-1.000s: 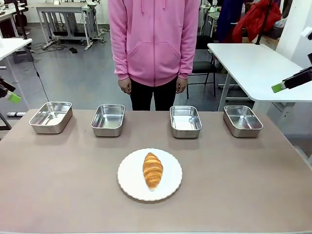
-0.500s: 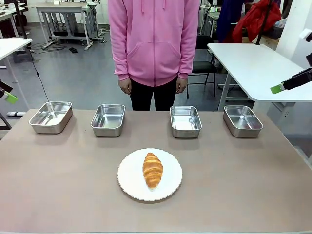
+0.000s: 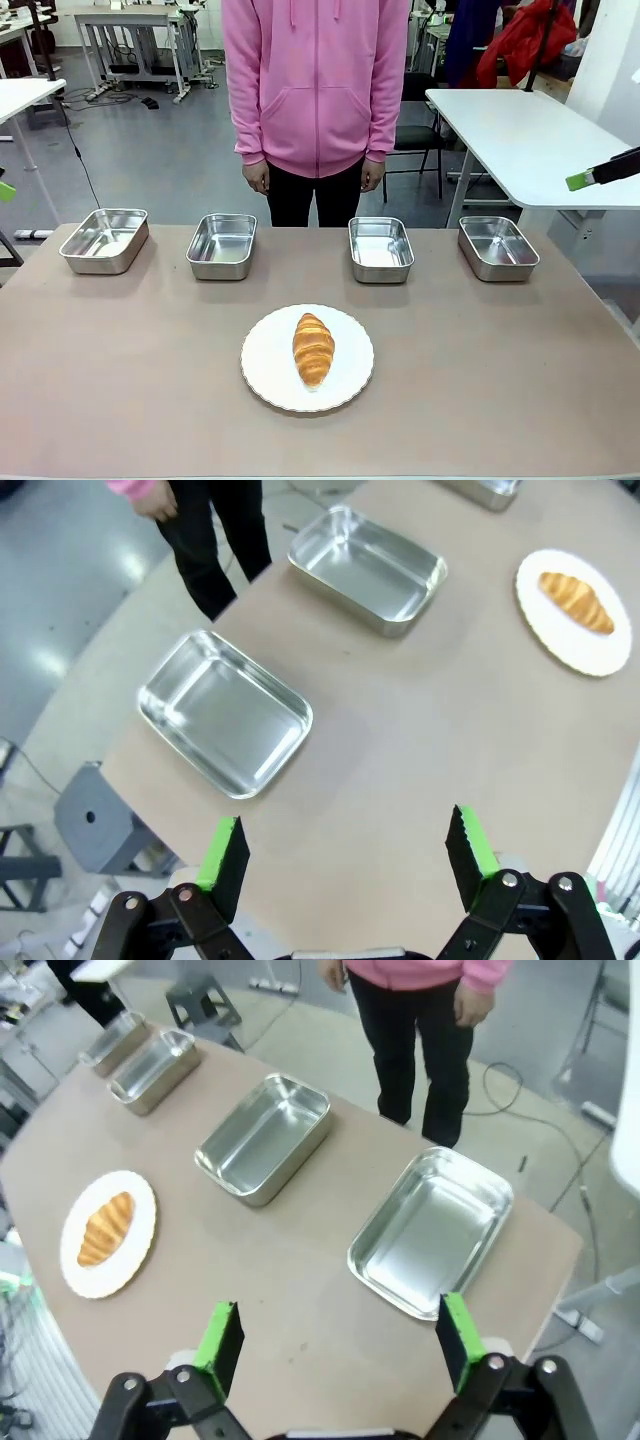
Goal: Place the bread in the container.
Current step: Place the Butter Roll into the Airtight Container indicated by the human.
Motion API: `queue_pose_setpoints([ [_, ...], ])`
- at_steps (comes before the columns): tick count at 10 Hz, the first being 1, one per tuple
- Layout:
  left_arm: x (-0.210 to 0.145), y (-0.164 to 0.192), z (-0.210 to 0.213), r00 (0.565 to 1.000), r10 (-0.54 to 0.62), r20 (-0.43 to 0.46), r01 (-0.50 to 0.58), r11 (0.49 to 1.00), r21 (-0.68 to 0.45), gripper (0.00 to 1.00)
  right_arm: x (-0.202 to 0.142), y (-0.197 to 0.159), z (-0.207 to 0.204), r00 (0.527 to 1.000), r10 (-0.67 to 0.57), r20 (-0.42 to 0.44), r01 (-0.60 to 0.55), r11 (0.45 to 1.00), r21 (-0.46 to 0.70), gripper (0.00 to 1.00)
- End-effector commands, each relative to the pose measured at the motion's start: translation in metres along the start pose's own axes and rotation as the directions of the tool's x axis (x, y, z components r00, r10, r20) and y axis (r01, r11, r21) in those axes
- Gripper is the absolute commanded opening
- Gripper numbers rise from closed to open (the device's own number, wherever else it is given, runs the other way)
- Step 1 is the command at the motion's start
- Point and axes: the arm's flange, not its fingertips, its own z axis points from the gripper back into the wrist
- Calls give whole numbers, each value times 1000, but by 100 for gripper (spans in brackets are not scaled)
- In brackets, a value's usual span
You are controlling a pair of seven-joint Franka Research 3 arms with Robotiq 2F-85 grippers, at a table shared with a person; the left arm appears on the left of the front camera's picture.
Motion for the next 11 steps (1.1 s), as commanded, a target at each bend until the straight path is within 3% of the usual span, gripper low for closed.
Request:
queue_pose_setpoints([
  [1, -8, 15, 4, 997, -31, 76, 34, 999, -39, 100, 0, -25, 4, 998, 9, 57, -12, 999, 49, 100],
  [4, -17, 21, 20, 989, -14, 146, 19, 999, -32, 100, 4, -41, 12, 995, -15, 98, 8, 998, 64, 100],
  [11, -8, 11, 22, 981, 69, 182, -59, 996, -60, 100, 9, -52, 17, 992, -16, 123, 5, 996, 86, 100],
])
